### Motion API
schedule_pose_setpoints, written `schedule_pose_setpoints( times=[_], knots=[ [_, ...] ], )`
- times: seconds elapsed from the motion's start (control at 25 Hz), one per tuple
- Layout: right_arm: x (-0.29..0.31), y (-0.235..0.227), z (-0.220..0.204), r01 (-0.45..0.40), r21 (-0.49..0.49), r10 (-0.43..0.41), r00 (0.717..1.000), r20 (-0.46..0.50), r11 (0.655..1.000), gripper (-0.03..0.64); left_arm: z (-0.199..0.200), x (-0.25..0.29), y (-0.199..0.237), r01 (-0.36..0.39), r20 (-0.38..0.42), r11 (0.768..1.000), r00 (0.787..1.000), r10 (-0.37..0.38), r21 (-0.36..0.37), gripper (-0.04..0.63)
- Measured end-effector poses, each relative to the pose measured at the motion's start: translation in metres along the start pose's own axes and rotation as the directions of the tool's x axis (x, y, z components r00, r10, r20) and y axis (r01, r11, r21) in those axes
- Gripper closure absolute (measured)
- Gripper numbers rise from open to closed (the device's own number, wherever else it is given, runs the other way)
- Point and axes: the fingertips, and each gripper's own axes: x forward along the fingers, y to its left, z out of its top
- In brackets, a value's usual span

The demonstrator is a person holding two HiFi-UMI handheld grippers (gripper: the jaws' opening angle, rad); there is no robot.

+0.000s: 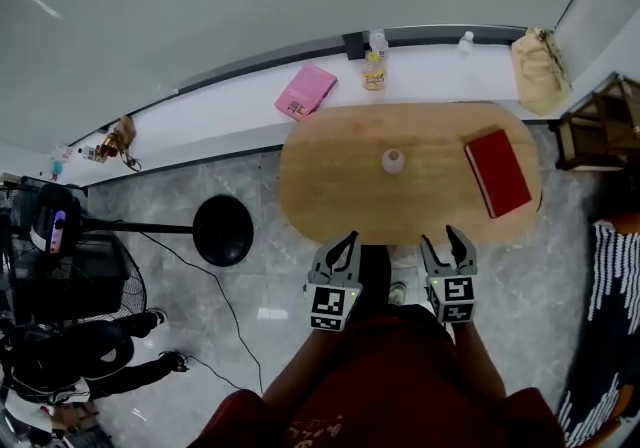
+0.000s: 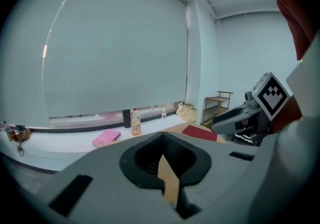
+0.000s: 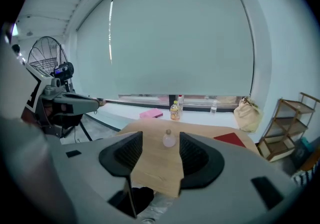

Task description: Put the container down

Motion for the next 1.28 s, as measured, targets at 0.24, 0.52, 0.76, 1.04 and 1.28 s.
schedule_pose_setpoints(
  times=[0.24, 0.52, 0.76, 1.04, 1.28],
  knots=[
    [-0.049, -0.003, 0.030, 0.043, -0.032, -0.039, 0.994, 0.105, 0.999, 0.388, 0.047, -0.037, -0.014, -0.024, 0.119, 0.998, 0.993, 0.018, 0.049, 0.591],
    [-0.100, -0.006, 0.090, 0.090, -0.064, -0.069, 0.957, 0.281, 0.994, 0.388, 0.105, -0.076, -0.019, -0.085, 0.278, 0.988, 0.959, 0.046, 0.130, 0.591],
    [-0.148, -0.014, 0.137, 0.152, -0.105, -0.090, 0.891, 0.445, 0.983, 0.388, 0.149, -0.098, -0.024, -0.161, 0.421, 0.969, 0.904, 0.068, 0.187, 0.591],
    [-0.155, -0.013, 0.147, 0.166, -0.125, -0.085, 0.871, 0.484, 0.978, 0.388, 0.160, -0.109, -0.024, -0.186, 0.443, 0.965, 0.892, 0.088, 0.183, 0.591],
    [-0.159, -0.012, 0.148, 0.162, -0.133, -0.080, 0.875, 0.478, 0.978, 0.388, 0.162, -0.115, -0.027, -0.197, 0.453, 0.961, 0.887, 0.092, 0.192, 0.591]
  ],
)
